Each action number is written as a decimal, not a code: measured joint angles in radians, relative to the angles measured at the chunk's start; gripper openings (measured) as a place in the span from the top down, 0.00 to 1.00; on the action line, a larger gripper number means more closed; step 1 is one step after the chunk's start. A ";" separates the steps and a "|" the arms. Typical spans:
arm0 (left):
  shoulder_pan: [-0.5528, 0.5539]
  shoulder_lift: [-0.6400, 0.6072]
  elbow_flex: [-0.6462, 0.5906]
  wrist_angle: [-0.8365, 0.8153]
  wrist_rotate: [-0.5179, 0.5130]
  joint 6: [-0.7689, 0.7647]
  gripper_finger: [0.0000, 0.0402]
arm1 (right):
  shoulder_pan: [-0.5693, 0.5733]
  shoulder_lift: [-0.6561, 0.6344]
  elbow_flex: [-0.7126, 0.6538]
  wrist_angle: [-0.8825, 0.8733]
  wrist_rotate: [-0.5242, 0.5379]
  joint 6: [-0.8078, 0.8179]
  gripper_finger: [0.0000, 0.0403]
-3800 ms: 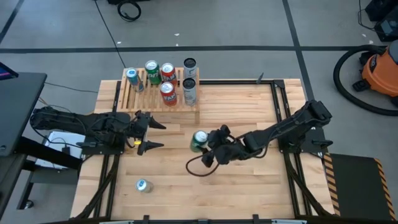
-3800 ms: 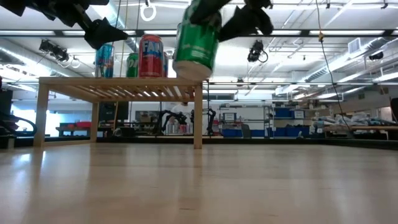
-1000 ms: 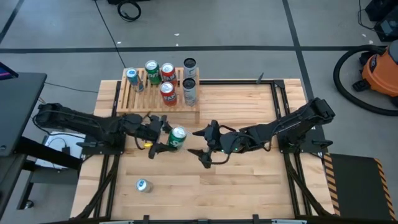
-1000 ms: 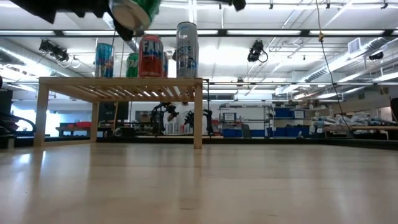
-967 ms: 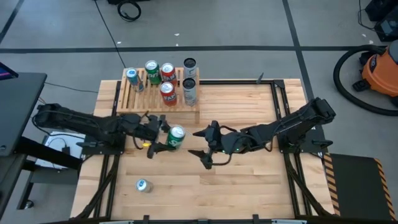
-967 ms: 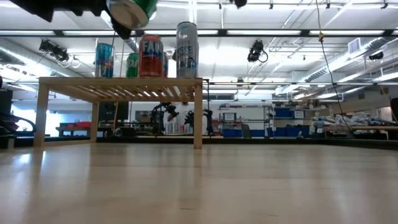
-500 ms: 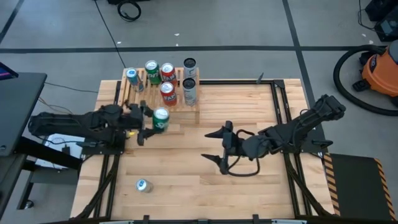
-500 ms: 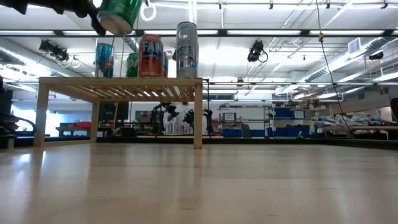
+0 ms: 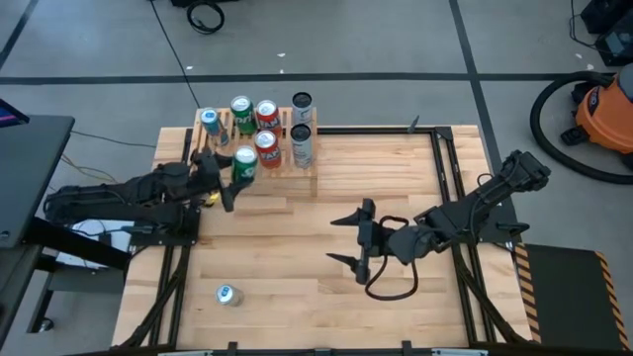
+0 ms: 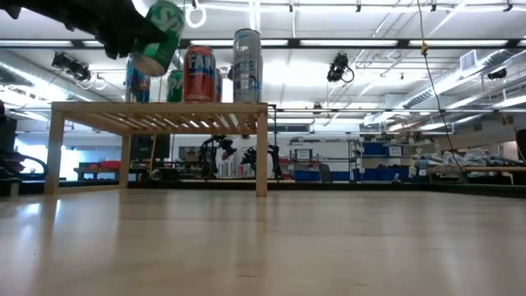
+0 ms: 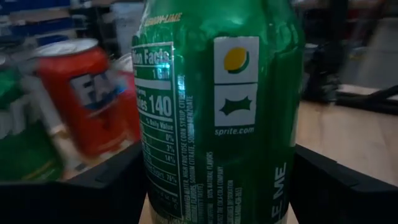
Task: Place canned beverage on shelf
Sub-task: Put the green soda can on the shelf
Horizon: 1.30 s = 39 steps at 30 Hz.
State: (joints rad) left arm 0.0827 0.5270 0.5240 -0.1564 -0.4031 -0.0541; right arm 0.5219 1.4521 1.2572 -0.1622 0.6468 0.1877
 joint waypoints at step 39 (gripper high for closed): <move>0.582 -0.004 -0.015 0.033 0.503 0.060 0.24 | 0.022 0.002 0.000 -0.037 0.007 0.057 0.12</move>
State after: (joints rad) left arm 0.6643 0.5234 0.5090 -0.1237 0.0999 0.0062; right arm 0.5442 1.4536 1.2568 -0.1989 0.6537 0.2443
